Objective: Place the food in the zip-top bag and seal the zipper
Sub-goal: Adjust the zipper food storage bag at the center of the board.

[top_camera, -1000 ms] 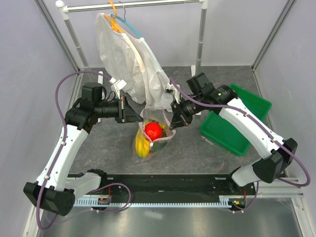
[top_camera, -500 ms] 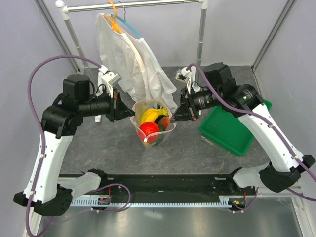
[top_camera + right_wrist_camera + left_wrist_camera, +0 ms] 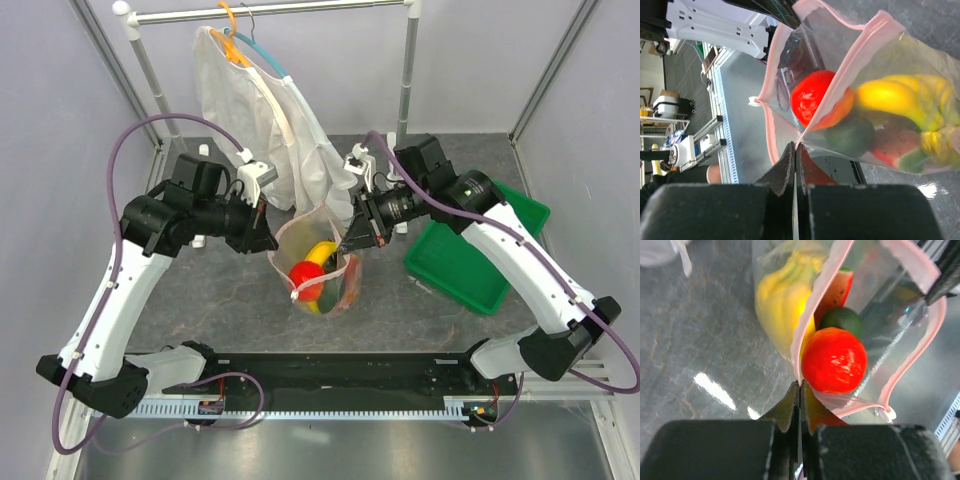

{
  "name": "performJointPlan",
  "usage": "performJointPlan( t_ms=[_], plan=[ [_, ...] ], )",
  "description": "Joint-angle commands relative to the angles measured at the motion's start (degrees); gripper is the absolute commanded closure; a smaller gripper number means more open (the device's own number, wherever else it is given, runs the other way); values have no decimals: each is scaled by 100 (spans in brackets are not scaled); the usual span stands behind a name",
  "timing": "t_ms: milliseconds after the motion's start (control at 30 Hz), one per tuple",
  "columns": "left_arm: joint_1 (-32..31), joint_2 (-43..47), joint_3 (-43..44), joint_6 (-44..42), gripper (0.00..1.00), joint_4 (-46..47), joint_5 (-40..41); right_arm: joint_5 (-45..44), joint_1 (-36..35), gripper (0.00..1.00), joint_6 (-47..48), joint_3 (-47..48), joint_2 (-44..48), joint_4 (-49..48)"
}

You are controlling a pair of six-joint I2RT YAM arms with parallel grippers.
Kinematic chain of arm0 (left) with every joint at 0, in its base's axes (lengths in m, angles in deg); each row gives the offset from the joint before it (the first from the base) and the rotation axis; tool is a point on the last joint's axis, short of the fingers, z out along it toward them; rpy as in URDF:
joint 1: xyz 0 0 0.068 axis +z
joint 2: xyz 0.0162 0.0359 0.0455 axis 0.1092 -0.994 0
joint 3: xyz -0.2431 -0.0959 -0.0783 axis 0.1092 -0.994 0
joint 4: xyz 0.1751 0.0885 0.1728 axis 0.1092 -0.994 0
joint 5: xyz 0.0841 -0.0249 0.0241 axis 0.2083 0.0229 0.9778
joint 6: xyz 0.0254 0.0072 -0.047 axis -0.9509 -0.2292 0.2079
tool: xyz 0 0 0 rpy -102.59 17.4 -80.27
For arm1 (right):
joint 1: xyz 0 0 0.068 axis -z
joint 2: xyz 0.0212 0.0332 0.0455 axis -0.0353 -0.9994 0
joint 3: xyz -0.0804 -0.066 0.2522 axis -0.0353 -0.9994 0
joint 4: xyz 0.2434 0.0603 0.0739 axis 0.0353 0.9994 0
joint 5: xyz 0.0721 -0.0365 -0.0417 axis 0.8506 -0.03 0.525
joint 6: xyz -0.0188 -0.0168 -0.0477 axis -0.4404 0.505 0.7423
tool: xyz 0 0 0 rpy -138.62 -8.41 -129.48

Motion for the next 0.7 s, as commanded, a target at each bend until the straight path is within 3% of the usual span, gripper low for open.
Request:
performJointPlan(
  t_ms=[0,267,333,433,467,633,667],
  plan=[
    [-8,-76,759,-50,98,14,-45,203,206,100,-36,448,37,-124],
    [-8,-322,901,-111,98,-145,-80,432,602,99,-97,142,-24,-19],
    [-8,-445,804,-120,98,-215,-36,484,602,94,-62,35,-77,-45],
    [-8,-507,663,-50,98,-145,-89,423,672,80,70,96,-200,-45],
    [-8,-507,645,-32,98,-119,-106,397,707,70,70,183,-252,-45],
    [0,-568,733,12,98,-66,-141,291,1198,40,114,325,-297,-19],
    [0,-595,751,3,98,-40,-159,274,1321,30,140,412,-314,-10]
  ],
)
